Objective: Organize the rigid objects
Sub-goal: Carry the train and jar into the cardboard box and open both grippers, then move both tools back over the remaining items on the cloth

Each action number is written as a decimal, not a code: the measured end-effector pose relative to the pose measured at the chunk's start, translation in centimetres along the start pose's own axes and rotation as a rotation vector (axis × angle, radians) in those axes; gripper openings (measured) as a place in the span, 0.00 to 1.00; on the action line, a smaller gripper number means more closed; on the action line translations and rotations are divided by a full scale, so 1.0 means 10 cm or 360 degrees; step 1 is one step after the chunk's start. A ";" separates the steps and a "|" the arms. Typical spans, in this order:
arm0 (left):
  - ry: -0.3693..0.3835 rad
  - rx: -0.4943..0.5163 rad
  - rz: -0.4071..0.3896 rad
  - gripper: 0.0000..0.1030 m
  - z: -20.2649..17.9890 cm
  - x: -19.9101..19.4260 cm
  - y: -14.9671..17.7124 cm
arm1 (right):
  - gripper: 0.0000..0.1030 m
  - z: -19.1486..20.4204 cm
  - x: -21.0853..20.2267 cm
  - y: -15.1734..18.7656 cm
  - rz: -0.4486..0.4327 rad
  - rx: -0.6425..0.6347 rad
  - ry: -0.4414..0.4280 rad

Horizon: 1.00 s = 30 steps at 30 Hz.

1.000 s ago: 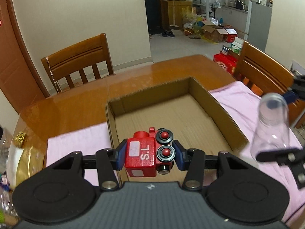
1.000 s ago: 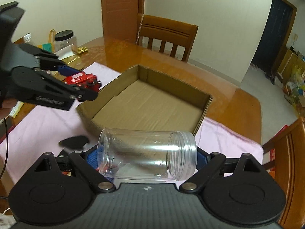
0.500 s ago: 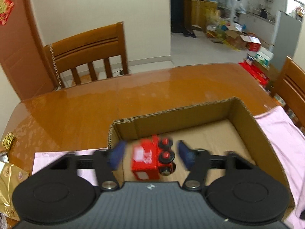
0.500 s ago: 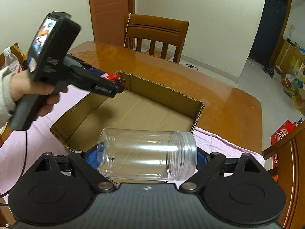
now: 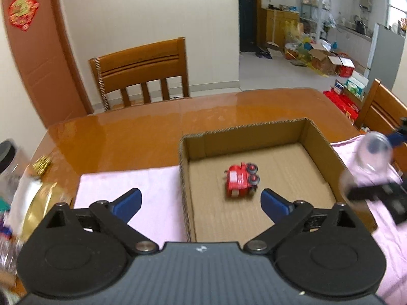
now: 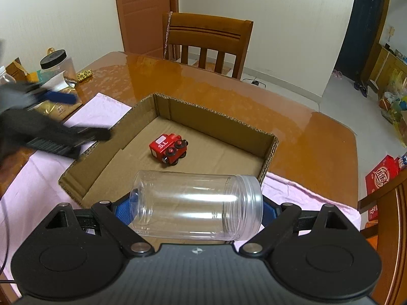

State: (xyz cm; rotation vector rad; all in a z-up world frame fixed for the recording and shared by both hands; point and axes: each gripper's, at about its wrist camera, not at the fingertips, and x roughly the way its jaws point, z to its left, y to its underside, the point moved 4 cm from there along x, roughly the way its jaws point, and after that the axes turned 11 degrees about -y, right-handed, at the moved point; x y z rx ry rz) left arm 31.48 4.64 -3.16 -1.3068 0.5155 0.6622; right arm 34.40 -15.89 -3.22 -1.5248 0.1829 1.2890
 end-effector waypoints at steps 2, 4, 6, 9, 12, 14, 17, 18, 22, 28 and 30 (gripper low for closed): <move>-0.0026 -0.0048 -0.0004 0.97 0.07 -0.13 0.10 | 0.91 -0.01 0.06 -0.07 -0.0002 -0.0001 -0.0008; -0.0053 -0.0080 -0.0011 0.98 0.13 -0.24 0.18 | 0.91 -0.03 0.12 -0.15 -0.0004 -0.0004 0.0001; -0.0099 -0.0126 -0.0014 0.98 0.20 -0.34 0.29 | 0.91 -0.06 0.19 -0.23 -0.0008 -0.0009 0.0008; -0.0133 -0.0196 0.0011 0.99 0.27 -0.42 0.45 | 0.91 -0.11 0.29 -0.34 -0.0025 -0.0005 0.0038; -0.0143 -0.0245 0.0062 0.99 0.32 -0.44 0.63 | 1.00 -0.16 0.36 -0.43 -0.0074 0.0003 0.0085; -0.0154 -0.0274 0.0090 0.99 0.34 -0.46 0.73 | 1.00 -0.16 0.37 -0.46 -0.0093 0.0006 0.0101; -0.0168 -0.0290 0.0121 0.99 0.34 -0.48 0.87 | 1.00 -0.13 0.35 -0.42 -0.0095 0.0014 0.0085; -0.0178 -0.0288 0.0129 0.99 0.34 -0.50 0.90 | 1.00 -0.11 0.34 -0.40 -0.0089 0.0013 0.0085; -0.0209 -0.0276 0.0123 0.99 0.32 -0.55 1.00 | 1.00 -0.03 0.24 -0.27 -0.0085 -0.0002 0.0103; -0.0218 -0.0218 0.0098 0.99 0.25 -0.61 1.11 | 1.00 0.12 0.04 0.04 -0.0101 0.0049 0.0103; -0.0220 -0.0193 0.0090 0.99 0.23 -0.63 1.16 | 1.00 0.17 -0.01 0.17 -0.0107 0.0075 0.0106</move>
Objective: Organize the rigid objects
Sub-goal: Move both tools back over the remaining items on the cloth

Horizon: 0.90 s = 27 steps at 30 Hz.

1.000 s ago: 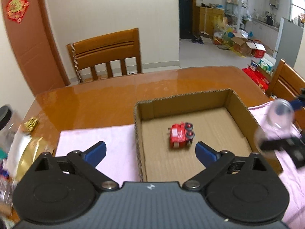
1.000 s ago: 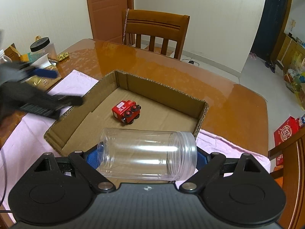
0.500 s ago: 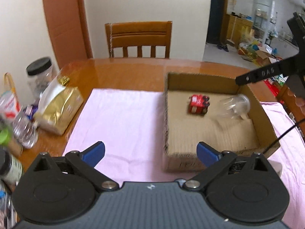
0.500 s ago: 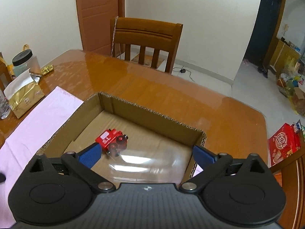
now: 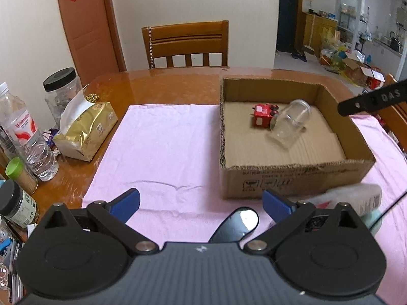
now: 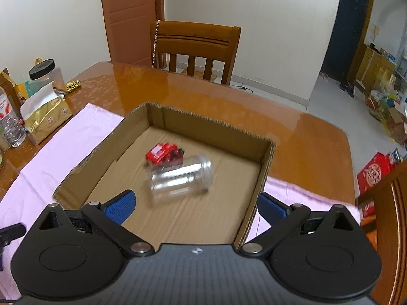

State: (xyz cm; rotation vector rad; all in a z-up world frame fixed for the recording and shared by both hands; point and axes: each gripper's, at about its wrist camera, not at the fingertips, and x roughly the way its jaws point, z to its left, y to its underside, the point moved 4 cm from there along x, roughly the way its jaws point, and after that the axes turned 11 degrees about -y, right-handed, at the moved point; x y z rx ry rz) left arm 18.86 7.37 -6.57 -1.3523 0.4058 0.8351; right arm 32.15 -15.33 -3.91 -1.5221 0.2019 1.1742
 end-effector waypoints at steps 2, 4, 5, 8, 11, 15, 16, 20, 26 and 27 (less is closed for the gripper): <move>-0.0001 0.0016 0.0004 0.99 -0.01 0.00 0.06 | 1.00 0.05 -0.07 0.17 -0.0005 0.0032 0.0005; 0.0009 0.0032 0.0019 0.99 -0.02 0.01 0.14 | 1.00 0.11 -0.14 0.33 -0.0016 0.0052 0.0004; 0.0013 0.0040 0.0033 0.99 -0.02 0.02 0.19 | 1.00 0.13 -0.16 0.41 -0.0020 0.0063 0.0005; 0.0039 0.0062 0.0081 0.99 -0.03 0.07 0.33 | 1.00 0.20 -0.22 0.70 -0.0004 0.0089 0.0022; 0.0064 0.0088 0.0139 0.99 -0.06 0.11 0.49 | 1.00 0.28 -0.23 0.99 0.0046 0.0107 0.0039; 0.0119 0.0123 0.0206 0.99 -0.13 0.16 0.69 | 1.00 0.35 -0.19 1.32 0.0126 0.0135 0.0025; 0.0133 0.0128 0.0226 0.99 -0.15 0.18 0.74 | 1.00 0.37 -0.17 1.39 0.0153 0.0138 0.0015; 0.0185 0.0121 0.0275 0.99 -0.22 0.23 0.86 | 1.00 0.45 -0.13 1.62 0.0228 0.0109 0.0034; 0.0208 0.0131 0.0296 0.99 -0.32 0.31 0.94 | 1.00 0.48 -0.11 1.81 0.0277 0.0083 0.0046; 0.0198 0.0140 0.0299 0.99 -0.34 0.33 0.95 | 1.00 0.47 -0.09 1.84 0.0288 0.0082 0.0053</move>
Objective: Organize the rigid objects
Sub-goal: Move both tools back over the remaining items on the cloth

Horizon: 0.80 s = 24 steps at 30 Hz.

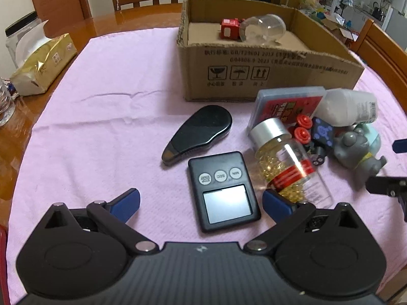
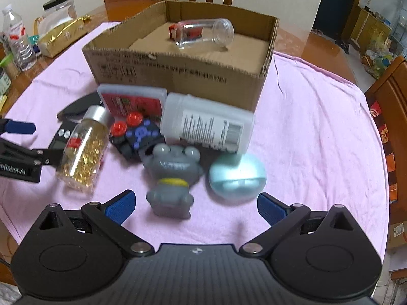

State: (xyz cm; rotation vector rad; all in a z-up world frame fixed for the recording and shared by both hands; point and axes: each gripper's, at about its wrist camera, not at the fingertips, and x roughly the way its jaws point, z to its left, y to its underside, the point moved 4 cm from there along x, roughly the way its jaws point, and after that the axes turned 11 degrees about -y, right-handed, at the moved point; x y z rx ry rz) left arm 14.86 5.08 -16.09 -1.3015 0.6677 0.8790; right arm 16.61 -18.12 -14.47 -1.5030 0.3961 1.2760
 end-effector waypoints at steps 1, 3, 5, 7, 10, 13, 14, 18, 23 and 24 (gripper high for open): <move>-0.0011 0.0006 0.0007 0.99 -0.01 0.02 0.01 | 1.00 0.00 0.02 0.02 0.0013 -0.0004 0.0008; -0.0022 0.0011 0.0016 0.99 -0.01 0.05 0.01 | 1.00 -0.01 0.06 0.06 0.0026 -0.0015 0.0017; -0.0029 0.0012 0.0018 0.99 0.02 0.07 0.03 | 1.00 -0.02 0.11 0.10 0.0044 -0.0031 0.0031; -0.0026 0.0000 0.0028 0.99 0.06 0.07 0.04 | 1.00 -0.03 0.14 0.14 0.0064 -0.0033 0.0034; -0.0040 -0.0019 0.0041 0.99 0.18 0.06 0.08 | 1.00 -0.05 0.18 0.19 0.0090 -0.0029 0.0033; -0.0065 -0.0051 0.0056 0.99 0.32 0.06 0.11 | 1.00 -0.09 0.18 0.22 0.0079 0.0016 -0.0007; -0.0079 -0.0062 0.0059 1.00 0.36 0.06 0.12 | 1.00 -0.10 0.18 0.22 0.0074 0.0012 -0.0010; -0.0146 -0.0104 0.0067 1.00 0.50 0.07 0.12 | 1.00 -0.09 0.15 0.26 0.0044 -0.0018 -0.0023; -0.0203 -0.0127 0.0088 0.99 0.53 0.04 0.06 | 1.00 -0.07 0.13 0.31 0.0004 -0.0023 -0.0022; -0.0175 -0.0135 0.0075 0.99 0.51 0.02 0.04 | 1.00 -0.06 0.13 0.32 -0.0007 -0.0025 -0.0022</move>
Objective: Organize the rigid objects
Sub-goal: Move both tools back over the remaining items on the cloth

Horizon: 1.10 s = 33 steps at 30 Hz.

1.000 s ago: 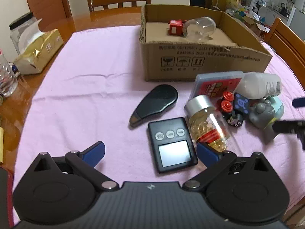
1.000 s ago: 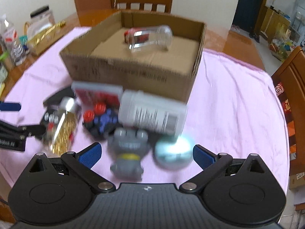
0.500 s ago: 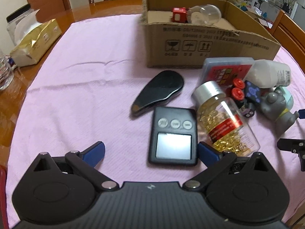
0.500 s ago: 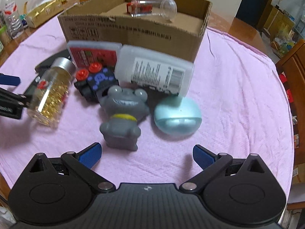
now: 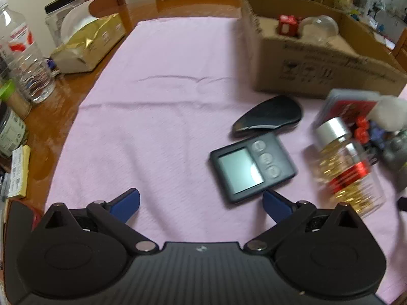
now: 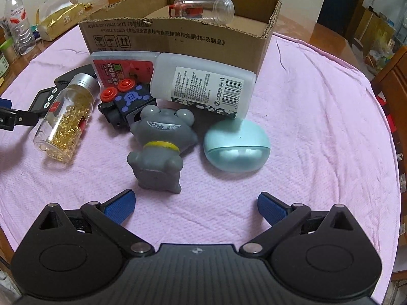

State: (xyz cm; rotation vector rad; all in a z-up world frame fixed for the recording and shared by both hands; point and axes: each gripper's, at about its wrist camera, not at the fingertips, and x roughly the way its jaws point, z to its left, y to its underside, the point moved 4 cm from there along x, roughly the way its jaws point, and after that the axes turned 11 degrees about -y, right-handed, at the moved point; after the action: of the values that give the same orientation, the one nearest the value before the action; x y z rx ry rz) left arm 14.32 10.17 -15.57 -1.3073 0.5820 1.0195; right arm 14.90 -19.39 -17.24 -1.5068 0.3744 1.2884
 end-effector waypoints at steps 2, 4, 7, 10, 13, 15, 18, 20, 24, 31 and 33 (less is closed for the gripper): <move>0.0053 -0.0029 -0.0039 0.99 -0.04 -0.05 -0.07 | 1.00 -0.03 -0.04 0.00 -0.0016 -0.0002 -0.0001; 0.0071 -0.0053 -0.0062 0.99 -0.09 -0.06 -0.17 | 1.00 -0.04 -0.05 0.01 -0.0022 -0.0003 -0.0001; 0.0080 -0.0072 -0.0076 0.99 -0.17 0.02 -0.28 | 1.00 -0.03 -0.05 0.00 -0.0016 0.0003 0.0001; 0.0056 -0.0071 -0.0046 0.99 -0.25 0.16 -0.33 | 1.00 -0.03 -0.05 -0.01 -0.0013 0.0004 0.0002; 0.0027 -0.0067 -0.0008 0.99 -0.28 0.25 -0.31 | 1.00 -0.02 -0.04 -0.01 -0.0002 0.0007 0.0001; 0.0029 -0.0072 -0.0017 0.99 -0.26 0.23 -0.28 | 1.00 -0.02 -0.04 -0.02 0.0000 0.0006 0.0001; 0.0034 -0.0075 -0.0032 0.99 -0.21 0.21 -0.20 | 1.00 -0.02 -0.03 -0.02 0.0002 0.0004 -0.0002; 0.0037 -0.0072 -0.0043 0.99 -0.18 0.19 -0.17 | 1.00 -0.03 -0.03 -0.03 0.0050 0.0002 -0.0006; 0.0029 -0.0088 -0.0033 0.99 -0.16 0.19 -0.18 | 1.00 -0.08 -0.16 -0.04 0.0082 0.0024 -0.0043; 0.0021 -0.0104 -0.0027 0.99 -0.17 0.21 -0.19 | 1.00 -0.44 -0.43 -0.19 -0.0069 0.0045 0.0072; 0.0018 -0.0108 -0.0027 1.00 -0.18 0.21 -0.19 | 1.00 -0.55 -0.39 -0.24 -0.0063 0.0007 0.0110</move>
State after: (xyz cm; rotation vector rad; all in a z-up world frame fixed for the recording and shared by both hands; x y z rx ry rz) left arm 17.25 9.17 -16.72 -1.3760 0.5481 1.0261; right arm 18.09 -24.57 -13.52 -1.5505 0.3899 1.2063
